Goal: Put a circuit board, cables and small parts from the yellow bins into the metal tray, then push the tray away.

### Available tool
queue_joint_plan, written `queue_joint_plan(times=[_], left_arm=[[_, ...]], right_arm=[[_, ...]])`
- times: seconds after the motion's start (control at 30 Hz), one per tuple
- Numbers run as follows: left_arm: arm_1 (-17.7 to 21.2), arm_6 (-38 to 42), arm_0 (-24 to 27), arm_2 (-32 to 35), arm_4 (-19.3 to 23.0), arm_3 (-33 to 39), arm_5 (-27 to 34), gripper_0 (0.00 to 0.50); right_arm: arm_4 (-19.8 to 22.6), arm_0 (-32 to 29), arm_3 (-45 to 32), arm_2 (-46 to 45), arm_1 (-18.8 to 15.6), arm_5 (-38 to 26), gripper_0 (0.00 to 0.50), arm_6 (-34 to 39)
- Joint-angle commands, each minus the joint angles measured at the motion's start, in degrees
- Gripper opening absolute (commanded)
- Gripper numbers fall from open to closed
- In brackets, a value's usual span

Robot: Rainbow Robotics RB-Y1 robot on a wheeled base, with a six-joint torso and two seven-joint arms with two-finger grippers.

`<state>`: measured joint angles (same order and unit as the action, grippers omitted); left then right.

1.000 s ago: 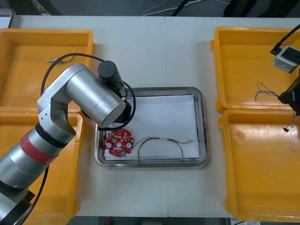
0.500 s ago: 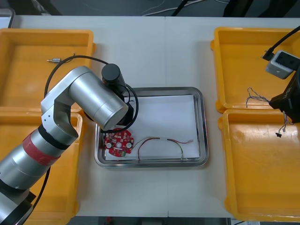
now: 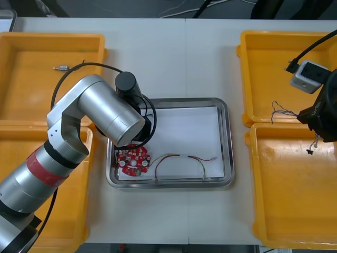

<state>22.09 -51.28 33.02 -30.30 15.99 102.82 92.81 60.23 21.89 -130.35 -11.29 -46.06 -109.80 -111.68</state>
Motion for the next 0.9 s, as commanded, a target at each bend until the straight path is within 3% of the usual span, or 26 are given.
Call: queue_joint_plan(times=[0.03,0.1,0.4,0.9], left_arm=[[-1.79,-5.41,-1.12,-0.81,-0.52,0.62,-0.52,0.479],[-1.79,-5.41,-1.12,-0.81,-0.7,0.62,-0.52,0.5],[-1.79,-5.67,-1.03,1.04,0.36,2.03,0.53,0.5],[3.57,-7.7,5.74,13.96,14.51,10.55,17.19,0.5]], right_arm=[[-3.01,-0.36,-2.19,2.94,-1.67,-0.2,0.0,-0.47],[-3.28,-0.45,-2.36,3.21,-1.67,-0.2,0.0,-0.56],[-2.92,-0.45,-2.36,3.21,-1.67,-0.2,0.0,-0.38],[-3.28,-0.18,-2.36,3.21,-1.67,-0.2,0.0,-0.29]])
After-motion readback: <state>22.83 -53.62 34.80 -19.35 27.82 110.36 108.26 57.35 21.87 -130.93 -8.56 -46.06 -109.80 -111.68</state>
